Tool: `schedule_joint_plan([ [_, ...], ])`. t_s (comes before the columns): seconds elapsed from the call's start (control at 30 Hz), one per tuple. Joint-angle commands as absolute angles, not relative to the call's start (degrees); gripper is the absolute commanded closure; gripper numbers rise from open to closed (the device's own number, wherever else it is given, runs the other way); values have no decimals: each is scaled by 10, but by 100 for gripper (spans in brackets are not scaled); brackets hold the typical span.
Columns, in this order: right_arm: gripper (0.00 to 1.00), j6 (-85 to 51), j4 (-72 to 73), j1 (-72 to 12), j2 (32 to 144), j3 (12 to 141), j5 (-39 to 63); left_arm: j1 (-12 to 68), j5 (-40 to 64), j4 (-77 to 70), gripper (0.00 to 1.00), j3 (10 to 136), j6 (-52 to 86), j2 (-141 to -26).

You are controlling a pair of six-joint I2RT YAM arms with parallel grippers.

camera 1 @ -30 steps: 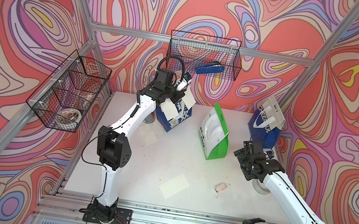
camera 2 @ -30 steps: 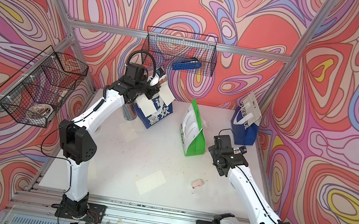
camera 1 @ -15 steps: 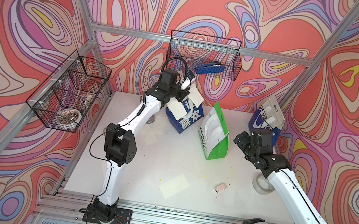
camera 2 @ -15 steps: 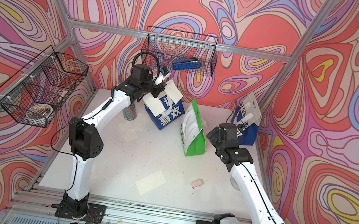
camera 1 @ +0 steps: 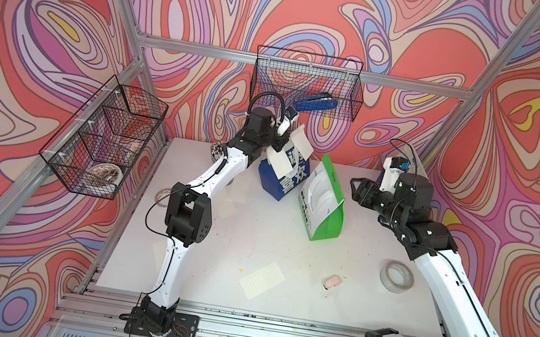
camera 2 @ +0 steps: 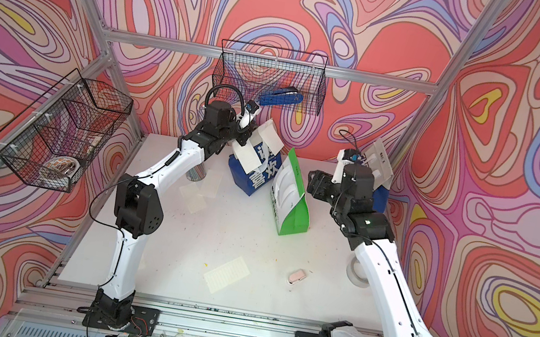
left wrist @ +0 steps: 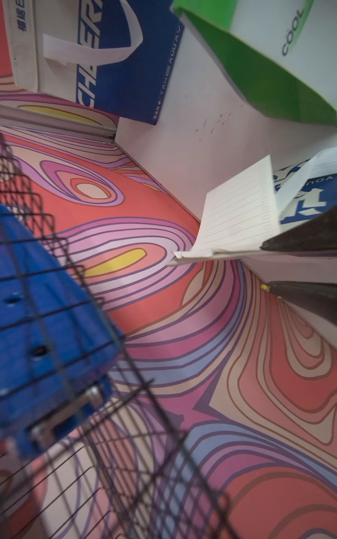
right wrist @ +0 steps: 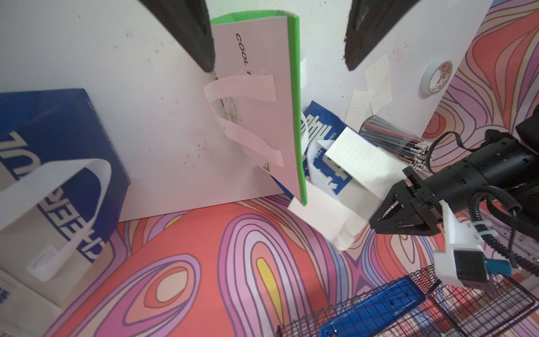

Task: Staple the receipts to the bags
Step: Place the takeout bag at the center of the board, then move the takeout bag to the center of the board.

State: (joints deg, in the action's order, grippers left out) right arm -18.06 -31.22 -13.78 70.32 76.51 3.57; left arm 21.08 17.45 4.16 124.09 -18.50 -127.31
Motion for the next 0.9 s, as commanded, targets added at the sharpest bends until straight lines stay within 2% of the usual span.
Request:
schedule_joint_plan([
  [0.0, 30, -125, -362, -134, 746, 792, 82, 214, 199, -7, 76, 1235, -166, -1263],
  [0.13, 32, -114, -371, -134, 782, 807, 76, 214, 201, -10, 75, 1234, -163, -1263],
  [0.23, 36, -98, -395, -134, 811, 833, 80, 214, 206, -12, 70, 1214, -160, -1244],
  [0.3, 41, -92, -413, -136, 828, 851, 96, 214, 211, -39, 66, 1174, -156, -1214],
  [0.57, 43, -82, -448, -141, 875, 893, 132, 214, 209, -115, 55, 968, -144, -1040],
  [0.7, 52, -69, -475, -147, 917, 928, 115, 214, 205, -120, 48, 855, -131, -943],
  [0.8, 59, -60, -481, -149, 936, 942, 93, 214, 205, -93, 47, 788, -124, -885],
  [0.87, 72, -50, -487, -152, 946, 952, 81, 214, 214, -61, 38, 753, -121, -854],
])
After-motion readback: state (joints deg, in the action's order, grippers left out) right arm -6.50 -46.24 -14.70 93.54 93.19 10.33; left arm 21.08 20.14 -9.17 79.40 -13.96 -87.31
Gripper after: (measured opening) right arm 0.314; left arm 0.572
